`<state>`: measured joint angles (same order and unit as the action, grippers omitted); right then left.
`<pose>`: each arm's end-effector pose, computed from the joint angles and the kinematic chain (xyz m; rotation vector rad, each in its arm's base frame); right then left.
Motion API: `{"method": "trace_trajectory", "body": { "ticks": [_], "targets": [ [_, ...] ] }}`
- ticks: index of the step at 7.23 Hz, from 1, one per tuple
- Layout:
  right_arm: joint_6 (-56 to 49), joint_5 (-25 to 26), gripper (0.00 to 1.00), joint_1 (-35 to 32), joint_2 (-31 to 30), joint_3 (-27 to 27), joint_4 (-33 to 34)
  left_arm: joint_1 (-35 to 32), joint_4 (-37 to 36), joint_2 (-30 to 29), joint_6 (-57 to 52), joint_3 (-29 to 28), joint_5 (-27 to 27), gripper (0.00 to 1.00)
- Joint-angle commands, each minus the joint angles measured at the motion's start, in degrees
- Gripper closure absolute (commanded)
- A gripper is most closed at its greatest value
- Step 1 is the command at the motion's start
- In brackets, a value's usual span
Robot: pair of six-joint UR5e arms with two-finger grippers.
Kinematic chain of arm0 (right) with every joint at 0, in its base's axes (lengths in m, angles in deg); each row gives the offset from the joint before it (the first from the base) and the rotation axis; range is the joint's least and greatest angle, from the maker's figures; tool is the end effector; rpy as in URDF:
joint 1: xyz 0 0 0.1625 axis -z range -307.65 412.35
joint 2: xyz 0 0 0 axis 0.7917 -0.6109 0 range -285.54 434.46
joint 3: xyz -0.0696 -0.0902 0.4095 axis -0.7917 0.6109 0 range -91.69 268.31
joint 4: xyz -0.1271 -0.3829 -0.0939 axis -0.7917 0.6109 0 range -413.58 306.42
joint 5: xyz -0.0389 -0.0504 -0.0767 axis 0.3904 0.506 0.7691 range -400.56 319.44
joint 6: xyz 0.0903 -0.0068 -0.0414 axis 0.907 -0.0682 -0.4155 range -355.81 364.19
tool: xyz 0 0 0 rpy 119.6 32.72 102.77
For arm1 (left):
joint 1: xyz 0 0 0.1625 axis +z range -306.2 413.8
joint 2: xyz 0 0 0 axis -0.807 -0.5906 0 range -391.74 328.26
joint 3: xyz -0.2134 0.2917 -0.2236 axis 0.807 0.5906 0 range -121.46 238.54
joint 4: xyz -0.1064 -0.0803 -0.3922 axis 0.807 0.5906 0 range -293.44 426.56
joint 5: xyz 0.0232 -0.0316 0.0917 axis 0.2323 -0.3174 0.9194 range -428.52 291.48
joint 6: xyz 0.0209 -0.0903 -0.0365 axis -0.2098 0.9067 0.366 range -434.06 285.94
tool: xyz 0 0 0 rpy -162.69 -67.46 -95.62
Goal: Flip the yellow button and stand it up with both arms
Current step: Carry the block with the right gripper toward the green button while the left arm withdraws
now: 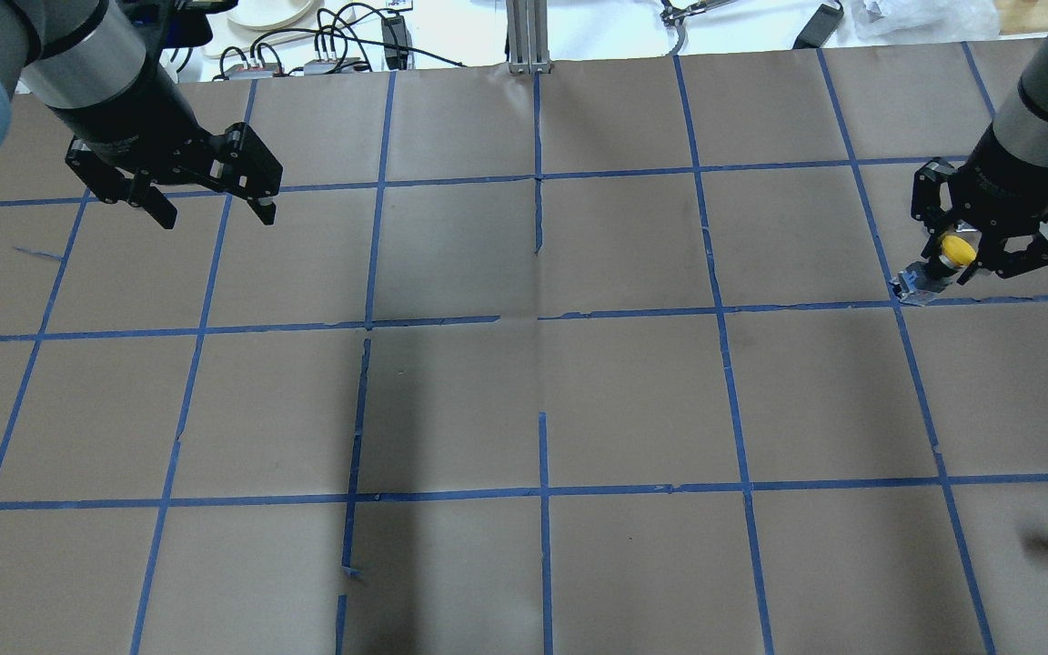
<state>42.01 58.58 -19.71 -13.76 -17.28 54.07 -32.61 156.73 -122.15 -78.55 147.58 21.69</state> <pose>-0.0385 -0.5002 0.3724 -1.3963 -2.6382 0.0482 -0.1015 -0.5029 0.4924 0.0248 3.1374 -0.0099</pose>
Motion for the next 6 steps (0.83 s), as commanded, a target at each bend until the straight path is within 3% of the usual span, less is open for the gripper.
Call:
{"method": "trace_trajectory", "body": {
  "ticks": [1, 4, 6],
  "targets": [
    [1.6, 6.0, 0.98, 0.4, 0.5, -6.7, 10.5, -0.4, 0.3, 0.0, 0.2, -0.5, -0.3, 0.00],
    [1.5, 13.9, 0.97, 1.1, 0.7, -7.8, 13.1, -0.4, 0.4, 0.4, -0.1, -0.9, -0.2, 0.00],
    [1.6, 14.0, 0.95, 3.9, 1.3, -7.8, 15.2, -0.4, 0.4, 0.4, -0.3, 0.2, -0.7, 0.00]
  ]
}}
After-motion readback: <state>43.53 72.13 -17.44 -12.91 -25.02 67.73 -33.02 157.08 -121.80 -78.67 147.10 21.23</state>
